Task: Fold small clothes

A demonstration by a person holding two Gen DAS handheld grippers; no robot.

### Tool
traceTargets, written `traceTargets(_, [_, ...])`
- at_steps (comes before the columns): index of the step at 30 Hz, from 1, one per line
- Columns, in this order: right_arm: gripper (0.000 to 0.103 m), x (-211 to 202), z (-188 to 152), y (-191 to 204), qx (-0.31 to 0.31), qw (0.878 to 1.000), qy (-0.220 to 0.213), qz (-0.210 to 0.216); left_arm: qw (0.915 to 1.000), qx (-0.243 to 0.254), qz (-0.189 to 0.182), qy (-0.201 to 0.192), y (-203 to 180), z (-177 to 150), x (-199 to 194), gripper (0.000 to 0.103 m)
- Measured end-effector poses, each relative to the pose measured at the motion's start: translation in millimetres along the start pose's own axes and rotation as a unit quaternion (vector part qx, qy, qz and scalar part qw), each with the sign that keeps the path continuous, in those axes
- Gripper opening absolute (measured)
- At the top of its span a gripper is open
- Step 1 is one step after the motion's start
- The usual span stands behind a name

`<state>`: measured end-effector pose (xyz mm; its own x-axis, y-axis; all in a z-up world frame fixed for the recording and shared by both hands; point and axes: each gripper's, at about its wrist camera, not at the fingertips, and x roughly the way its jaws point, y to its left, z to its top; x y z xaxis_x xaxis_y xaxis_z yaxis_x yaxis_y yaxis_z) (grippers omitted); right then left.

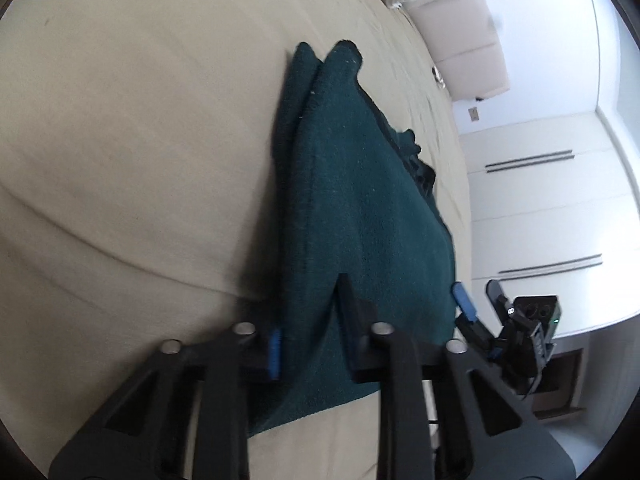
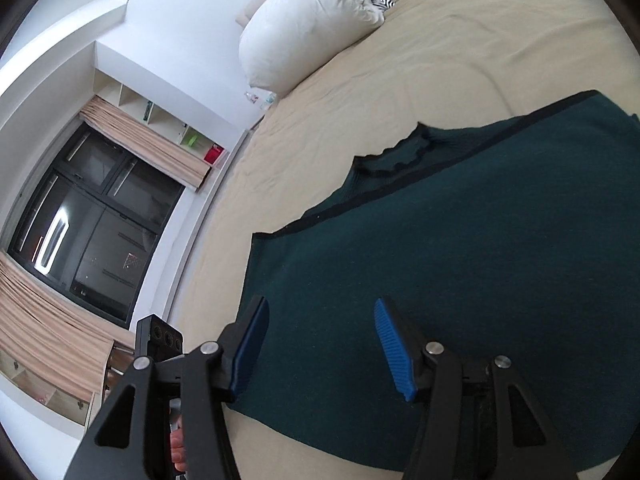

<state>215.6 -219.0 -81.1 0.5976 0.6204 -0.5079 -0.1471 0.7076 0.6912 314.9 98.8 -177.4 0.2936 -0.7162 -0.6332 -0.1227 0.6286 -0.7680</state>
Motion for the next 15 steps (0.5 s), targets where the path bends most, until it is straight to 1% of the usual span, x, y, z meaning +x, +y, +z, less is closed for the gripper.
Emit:
traceTargets(3, [0.059, 9, 1, 1, -0.003, 1.000, 0.012, -0.001, 0.9999, 0.003, -0.003, -0.014, -3, -3, -2, 0.014])
traceTargets(6, [0.060, 11, 4, -8, 0.002, 1.000, 0.020, 0.001, 0.9995, 0.021, -0.005, -0.025, -24, -5, -6, 0.013])
traceTargets(9, [0.061, 5, 7, -18, 0.013, 1.000, 0.019, 0.010, 0.9975, 0.061, 0.001, -0.035, -64, -8, -10, 0.013])
traceTargets(10, [0.063, 3, 9, -22, 0.017, 1.000, 0.020, 0.014, 0.9967, 0.073, 0.001, -0.036, -76, -9, -11, 0.013])
traceTargets(11, [0.064, 1, 11, -27, 0.022, 0.999, 0.022, 0.019, 0.9952, 0.091, 0.001, -0.036, -96, -11, -6, 0.013])
traceTargets(14, [0.065, -10, 20, -42, 0.042, 0.998, 0.019, 0.044, 0.9910, 0.130, -0.002, -0.033, -140, -20, 6, 0.013])
traceTargets(15, [0.066, -15, 25, -51, 0.058, 0.996, 0.019, 0.062, 0.9899, 0.139, -0.005, -0.030, -152, -22, 13, 0.013])
